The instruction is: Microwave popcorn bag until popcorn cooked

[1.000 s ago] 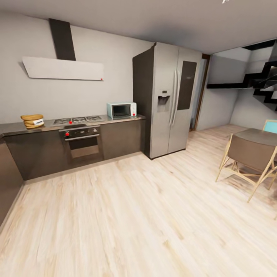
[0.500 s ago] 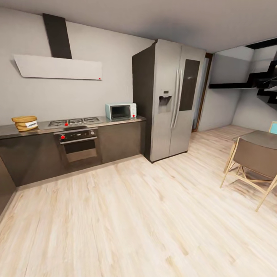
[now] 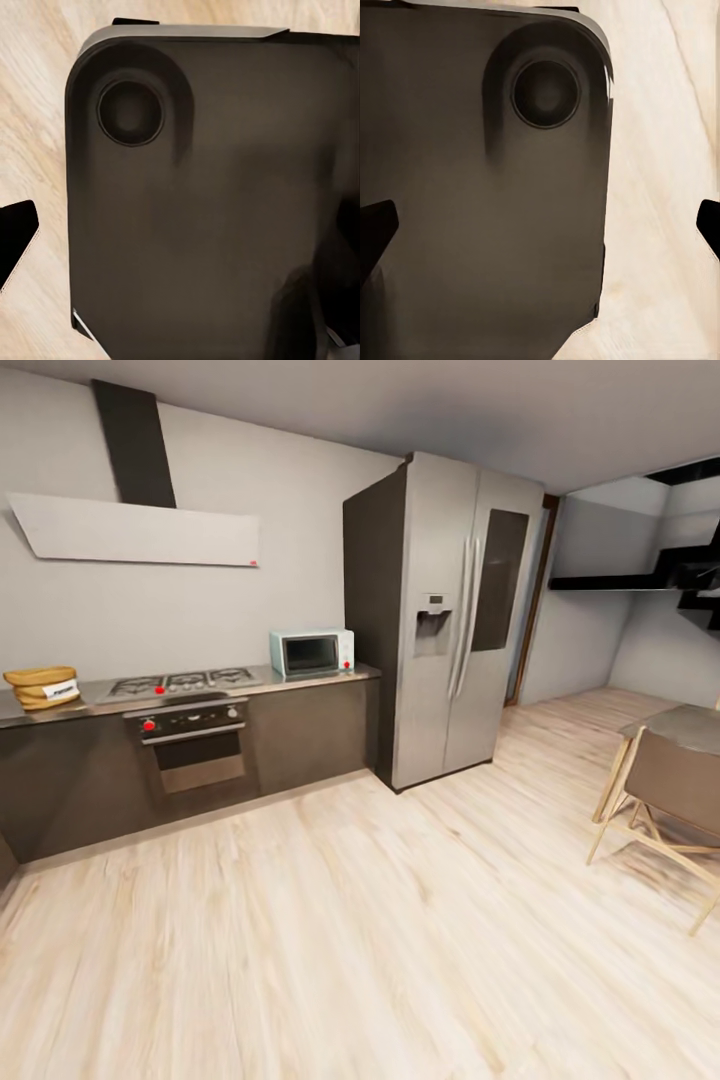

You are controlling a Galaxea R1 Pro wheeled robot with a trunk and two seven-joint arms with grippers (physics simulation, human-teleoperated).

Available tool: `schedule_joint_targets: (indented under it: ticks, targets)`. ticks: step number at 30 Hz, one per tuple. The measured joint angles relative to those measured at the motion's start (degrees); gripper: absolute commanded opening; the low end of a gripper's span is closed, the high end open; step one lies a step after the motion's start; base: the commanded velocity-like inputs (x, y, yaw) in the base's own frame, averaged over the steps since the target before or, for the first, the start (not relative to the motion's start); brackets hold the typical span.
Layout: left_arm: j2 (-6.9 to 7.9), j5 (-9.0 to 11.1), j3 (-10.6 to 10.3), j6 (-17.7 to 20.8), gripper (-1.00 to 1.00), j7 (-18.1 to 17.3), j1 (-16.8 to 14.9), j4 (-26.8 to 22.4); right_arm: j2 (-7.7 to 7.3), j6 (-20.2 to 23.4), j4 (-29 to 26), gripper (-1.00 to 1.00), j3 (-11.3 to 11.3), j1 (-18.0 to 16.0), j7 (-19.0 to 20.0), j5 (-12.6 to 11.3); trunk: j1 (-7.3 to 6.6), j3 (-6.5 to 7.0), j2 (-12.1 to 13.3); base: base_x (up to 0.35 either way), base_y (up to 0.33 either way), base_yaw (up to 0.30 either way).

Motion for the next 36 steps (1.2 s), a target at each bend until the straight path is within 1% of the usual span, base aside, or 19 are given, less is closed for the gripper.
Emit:
schedule_joint_targets:
  ticks: [9, 14, 36]
  targets:
    - [0.11, 0.0, -0.1, 0.1, 1.00, 0.0, 0.0, 0.0, 0.00, 0.0, 0.0, 1.00, 0.0, 0.0, 0.0, 0.0, 0.00, 0.00, 0.0, 0.333, 0.000, 0.000]
    - [0.11, 0.0, -0.1, 0.9, 1.00, 0.0, 0.0, 0.0, 0.00, 0.0, 0.0, 1.00, 0.0, 0.0, 0.0, 0.0, 0.00, 0.00, 0.0, 0.333, 0.000, 0.000]
    - [0.02, -0.1, 0.0, 1.2, 1.00, -0.1, 0.0, -0.1, 0.00, 0.0, 0.0, 1.00, 0.0, 0.0, 0.0, 0.0, 0.00, 0.00, 0.0, 0.333, 0.000, 0.000]
